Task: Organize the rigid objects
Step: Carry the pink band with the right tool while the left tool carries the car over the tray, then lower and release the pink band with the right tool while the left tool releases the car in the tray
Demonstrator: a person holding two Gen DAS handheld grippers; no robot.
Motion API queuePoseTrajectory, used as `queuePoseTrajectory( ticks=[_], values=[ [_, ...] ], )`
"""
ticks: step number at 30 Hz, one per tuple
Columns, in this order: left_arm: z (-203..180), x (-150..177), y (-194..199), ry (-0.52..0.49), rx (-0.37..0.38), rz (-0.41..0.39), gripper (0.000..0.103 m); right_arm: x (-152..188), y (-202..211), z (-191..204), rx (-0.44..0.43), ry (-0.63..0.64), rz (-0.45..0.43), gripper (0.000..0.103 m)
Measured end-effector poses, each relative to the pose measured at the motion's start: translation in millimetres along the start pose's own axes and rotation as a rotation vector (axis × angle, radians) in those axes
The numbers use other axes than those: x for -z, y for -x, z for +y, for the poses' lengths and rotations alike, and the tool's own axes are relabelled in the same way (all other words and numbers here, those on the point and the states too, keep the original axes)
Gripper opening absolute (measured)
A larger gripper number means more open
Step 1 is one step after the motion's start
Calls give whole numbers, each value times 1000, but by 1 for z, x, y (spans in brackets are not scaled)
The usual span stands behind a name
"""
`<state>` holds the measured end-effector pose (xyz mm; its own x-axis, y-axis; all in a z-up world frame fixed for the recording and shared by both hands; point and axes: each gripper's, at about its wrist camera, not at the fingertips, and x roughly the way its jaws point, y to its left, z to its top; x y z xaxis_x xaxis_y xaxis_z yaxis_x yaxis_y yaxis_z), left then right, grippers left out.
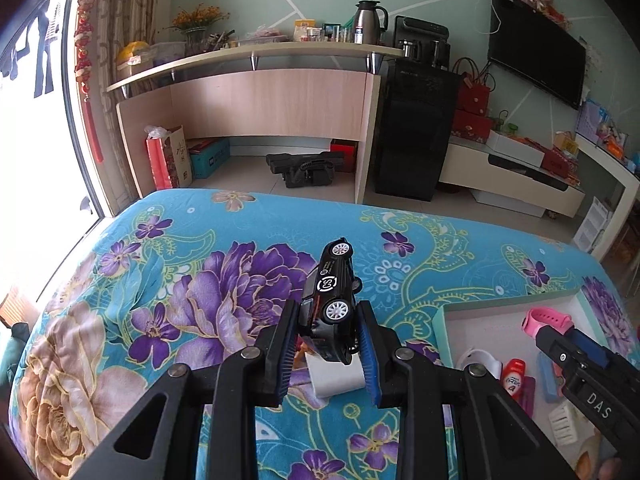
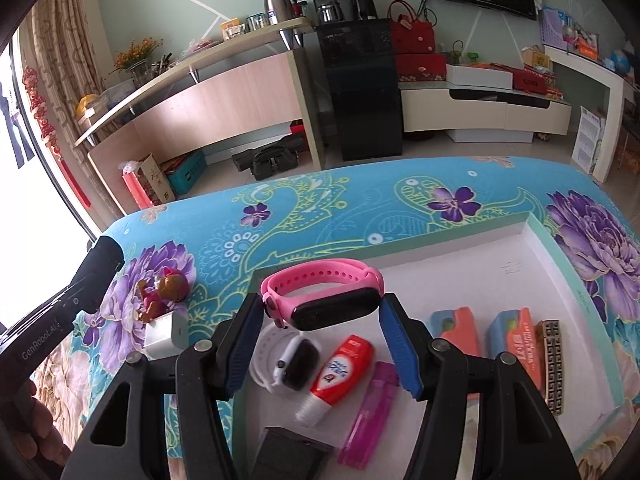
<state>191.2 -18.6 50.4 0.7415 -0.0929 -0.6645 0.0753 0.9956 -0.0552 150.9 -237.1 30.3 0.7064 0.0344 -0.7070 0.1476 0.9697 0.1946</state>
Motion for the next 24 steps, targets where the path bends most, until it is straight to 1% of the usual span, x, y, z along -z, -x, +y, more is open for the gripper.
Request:
queuePoseTrajectory(
  ticks=[5,12,19,24],
  values=[
    [-36,2,1,-66,43,4,31,-3,6,-43,81,-64,-7,62],
    [-84,10,-2,-158,89,20,31,-3,15,-90,145,-155,-16,62],
    [-131,25,-12,-235,139,58,31,-1,24,-117,190,-207,-29,62],
    [-154,36,-21,-278,153,93,31,1,27,-132,214,-234,-28,62]
  ],
)
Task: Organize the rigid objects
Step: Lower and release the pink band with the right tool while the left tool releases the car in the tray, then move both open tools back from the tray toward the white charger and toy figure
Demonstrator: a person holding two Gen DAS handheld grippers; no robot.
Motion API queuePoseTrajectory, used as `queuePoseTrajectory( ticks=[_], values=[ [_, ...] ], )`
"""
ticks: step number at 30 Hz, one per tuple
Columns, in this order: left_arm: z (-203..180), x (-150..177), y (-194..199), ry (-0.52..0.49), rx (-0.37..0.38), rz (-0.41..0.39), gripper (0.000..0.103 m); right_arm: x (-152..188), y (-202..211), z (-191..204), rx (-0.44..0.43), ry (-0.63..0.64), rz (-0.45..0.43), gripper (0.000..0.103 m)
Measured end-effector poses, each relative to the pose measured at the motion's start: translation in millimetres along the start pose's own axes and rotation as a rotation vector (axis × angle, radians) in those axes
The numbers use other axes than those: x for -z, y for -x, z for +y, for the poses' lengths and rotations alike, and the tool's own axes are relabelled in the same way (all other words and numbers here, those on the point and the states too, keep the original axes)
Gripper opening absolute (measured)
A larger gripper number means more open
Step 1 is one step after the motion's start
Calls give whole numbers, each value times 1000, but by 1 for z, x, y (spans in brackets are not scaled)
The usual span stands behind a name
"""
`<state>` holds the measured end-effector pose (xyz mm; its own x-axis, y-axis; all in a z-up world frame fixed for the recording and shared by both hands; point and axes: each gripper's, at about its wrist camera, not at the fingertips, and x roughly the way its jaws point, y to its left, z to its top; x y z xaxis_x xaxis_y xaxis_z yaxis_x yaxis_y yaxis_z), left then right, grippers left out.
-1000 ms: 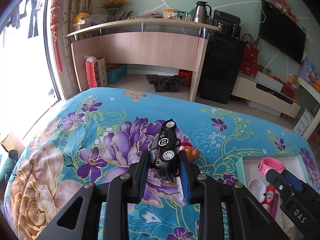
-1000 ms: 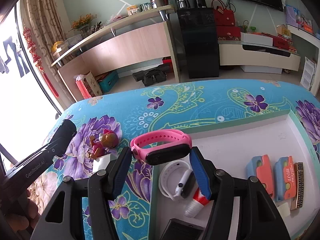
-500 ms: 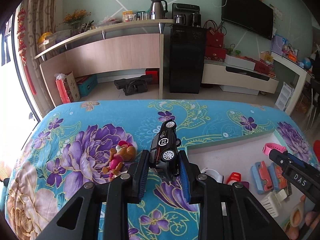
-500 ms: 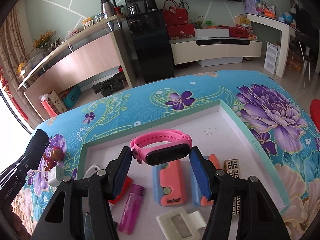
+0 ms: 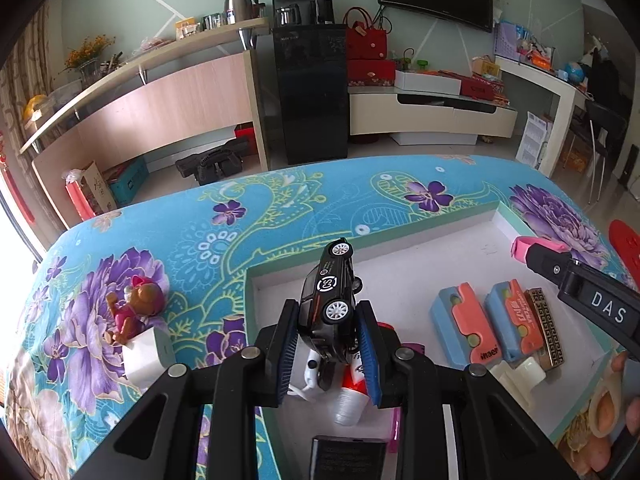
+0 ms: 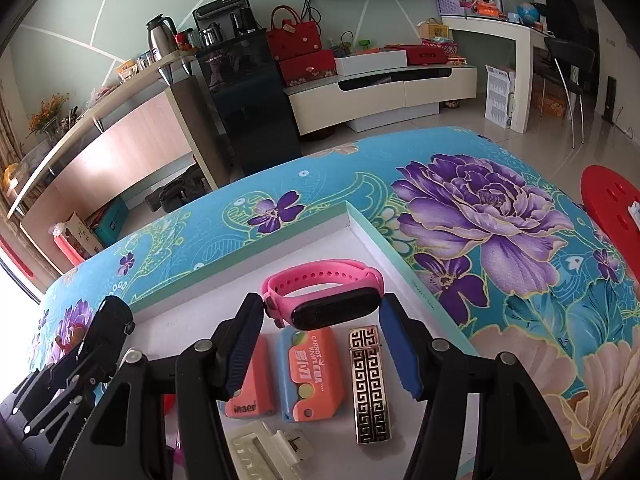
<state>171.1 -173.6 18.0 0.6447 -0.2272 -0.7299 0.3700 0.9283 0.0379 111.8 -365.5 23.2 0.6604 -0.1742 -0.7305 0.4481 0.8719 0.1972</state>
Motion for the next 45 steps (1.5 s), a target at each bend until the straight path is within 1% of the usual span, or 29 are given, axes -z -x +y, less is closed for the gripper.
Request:
queuePoseTrajectory(
  ticks=[5,15,20,24,27,29,30,32,34,37,45],
  values=[
    [-11,2,-7,-26,-3,14,31,0,-2,-2,7,0,7,62],
    [-12,5,-14,-31,-20,43,31,4,-9,10,-14,37,37,62],
    [-13,4,-15,-40,-25,49,31,7,-11,17,22,77,49,62],
    [-12,4,-15,-36,-18,62,31,6,-11,17,26,83,56,62],
    [-9,3,-12,-26,-16,63,37,5,-9,16,37,82,62,62],
    [-7,2,-8,-22,-22,57,46,3,-7,16,46,81,68,66],
    [-5,1,-5,-19,-22,51,48,2,-5,16,51,83,66,67],
    [0,-2,0,-8,-26,39,56,0,-1,18,53,91,63,67],
    [4,-4,6,5,-30,30,60,-1,3,19,55,96,61,67],
    [13,-6,13,23,-39,23,62,-3,7,22,58,107,59,67],
    [43,-9,26,102,-89,11,74,-4,15,32,41,125,60,68]
  ],
)
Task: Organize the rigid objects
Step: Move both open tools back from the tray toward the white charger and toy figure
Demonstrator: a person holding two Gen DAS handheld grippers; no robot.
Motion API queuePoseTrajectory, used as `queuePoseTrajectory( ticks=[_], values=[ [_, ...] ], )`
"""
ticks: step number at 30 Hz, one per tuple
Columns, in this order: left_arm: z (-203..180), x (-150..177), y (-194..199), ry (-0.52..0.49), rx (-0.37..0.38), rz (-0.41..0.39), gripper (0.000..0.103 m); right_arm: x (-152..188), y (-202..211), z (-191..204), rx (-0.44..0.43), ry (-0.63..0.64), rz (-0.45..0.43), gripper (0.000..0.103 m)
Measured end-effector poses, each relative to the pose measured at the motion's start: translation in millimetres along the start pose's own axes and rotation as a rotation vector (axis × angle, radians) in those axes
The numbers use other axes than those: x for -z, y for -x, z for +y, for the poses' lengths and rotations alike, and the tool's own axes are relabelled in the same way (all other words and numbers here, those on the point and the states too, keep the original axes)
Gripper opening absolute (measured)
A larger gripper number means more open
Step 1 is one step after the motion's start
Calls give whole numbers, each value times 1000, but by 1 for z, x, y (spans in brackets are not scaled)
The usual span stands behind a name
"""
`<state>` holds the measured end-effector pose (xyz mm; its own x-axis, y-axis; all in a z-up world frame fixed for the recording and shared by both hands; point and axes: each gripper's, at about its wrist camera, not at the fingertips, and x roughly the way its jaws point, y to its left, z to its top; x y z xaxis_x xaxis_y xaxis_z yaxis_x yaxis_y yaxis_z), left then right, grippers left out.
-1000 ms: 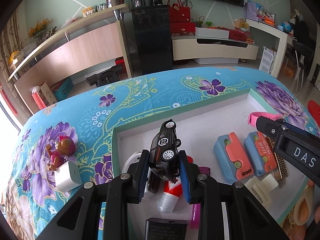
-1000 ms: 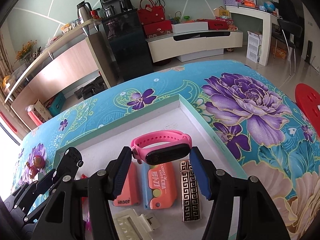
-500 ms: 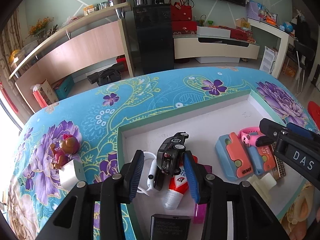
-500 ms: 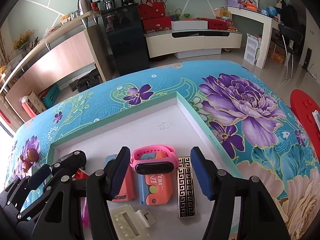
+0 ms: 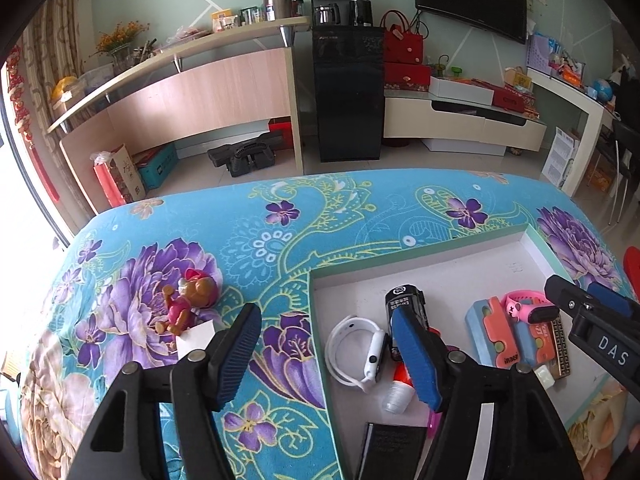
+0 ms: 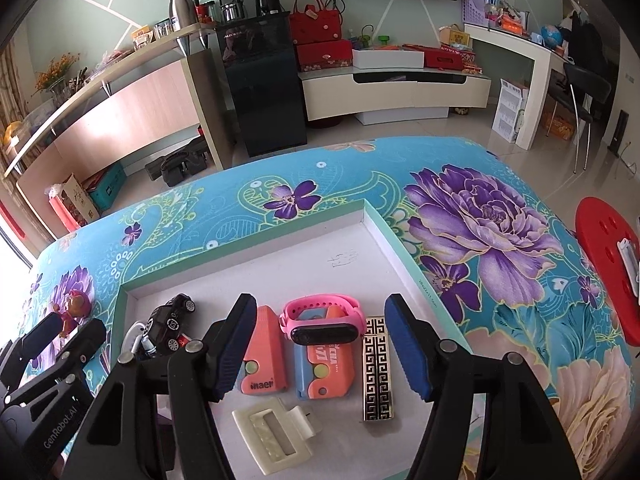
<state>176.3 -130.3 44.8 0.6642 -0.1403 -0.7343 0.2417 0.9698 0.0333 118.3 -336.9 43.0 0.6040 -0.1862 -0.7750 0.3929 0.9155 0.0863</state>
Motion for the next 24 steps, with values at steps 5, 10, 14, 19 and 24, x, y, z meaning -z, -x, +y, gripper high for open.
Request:
queuePoseTrajectory(
  ticks=[5,10,14,19,24],
  values=[
    [23,0,-1,58,-39,4,85,1,-3,7,-12,11,17,87],
    [47,2,-5,115,-90,3,103,2,-5,18,-42,22,11,88],
    [69,5,-8,159,-144,7,103,4,-6,29,-49,44,10,92],
    [99,13,-13,221,-193,34,103,6,-9,48,-64,88,15,92],
    [132,21,-12,298,-226,47,103,9,-9,71,-111,130,12,92]
  ],
)
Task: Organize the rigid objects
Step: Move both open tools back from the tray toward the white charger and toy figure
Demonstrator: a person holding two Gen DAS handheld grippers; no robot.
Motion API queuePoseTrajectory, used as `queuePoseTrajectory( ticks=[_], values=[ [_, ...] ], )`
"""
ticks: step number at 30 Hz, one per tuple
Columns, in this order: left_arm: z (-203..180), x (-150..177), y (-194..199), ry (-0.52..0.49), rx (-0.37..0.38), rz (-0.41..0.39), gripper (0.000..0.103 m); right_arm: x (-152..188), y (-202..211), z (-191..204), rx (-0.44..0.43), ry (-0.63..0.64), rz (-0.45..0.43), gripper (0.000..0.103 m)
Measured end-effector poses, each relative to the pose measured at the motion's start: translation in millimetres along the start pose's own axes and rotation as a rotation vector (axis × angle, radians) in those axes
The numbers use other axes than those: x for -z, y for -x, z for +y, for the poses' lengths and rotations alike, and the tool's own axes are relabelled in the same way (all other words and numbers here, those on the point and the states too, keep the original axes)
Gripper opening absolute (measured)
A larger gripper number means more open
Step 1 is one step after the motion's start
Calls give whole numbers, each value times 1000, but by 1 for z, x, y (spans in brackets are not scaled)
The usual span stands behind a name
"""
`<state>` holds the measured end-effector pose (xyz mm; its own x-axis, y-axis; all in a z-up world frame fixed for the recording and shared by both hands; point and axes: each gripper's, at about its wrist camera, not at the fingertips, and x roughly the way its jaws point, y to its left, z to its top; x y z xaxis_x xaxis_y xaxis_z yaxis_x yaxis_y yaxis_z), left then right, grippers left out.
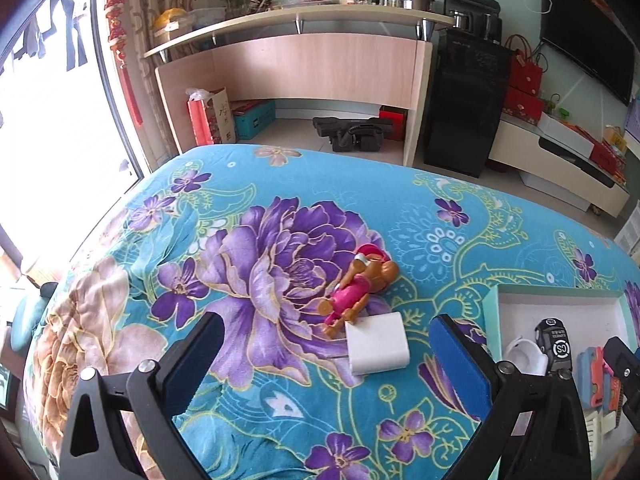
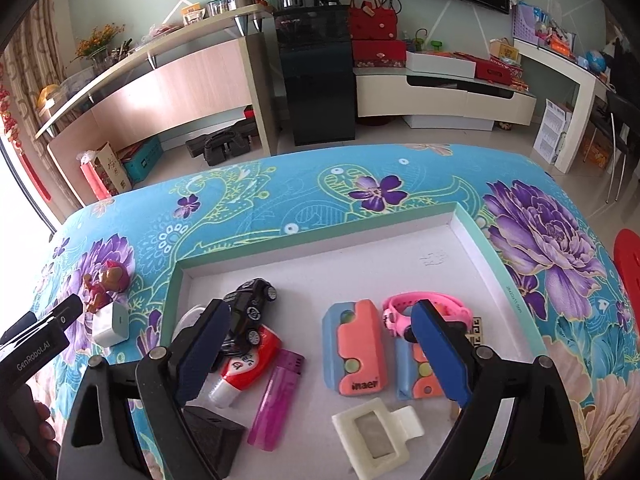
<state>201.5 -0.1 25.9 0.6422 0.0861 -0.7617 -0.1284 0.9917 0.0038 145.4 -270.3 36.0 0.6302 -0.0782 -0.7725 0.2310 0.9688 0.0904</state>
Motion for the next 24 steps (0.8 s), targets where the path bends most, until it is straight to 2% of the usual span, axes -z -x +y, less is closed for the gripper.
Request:
queuePoseTrajectory(
  ticks=[12,24],
  values=[
    [65,1,-18,140,-58,43,103,4,-16,80,-162,100,1,92],
    [87,10,-53,164,-54,128,103,18,-36,152,-237,232,22,92]
  ],
)
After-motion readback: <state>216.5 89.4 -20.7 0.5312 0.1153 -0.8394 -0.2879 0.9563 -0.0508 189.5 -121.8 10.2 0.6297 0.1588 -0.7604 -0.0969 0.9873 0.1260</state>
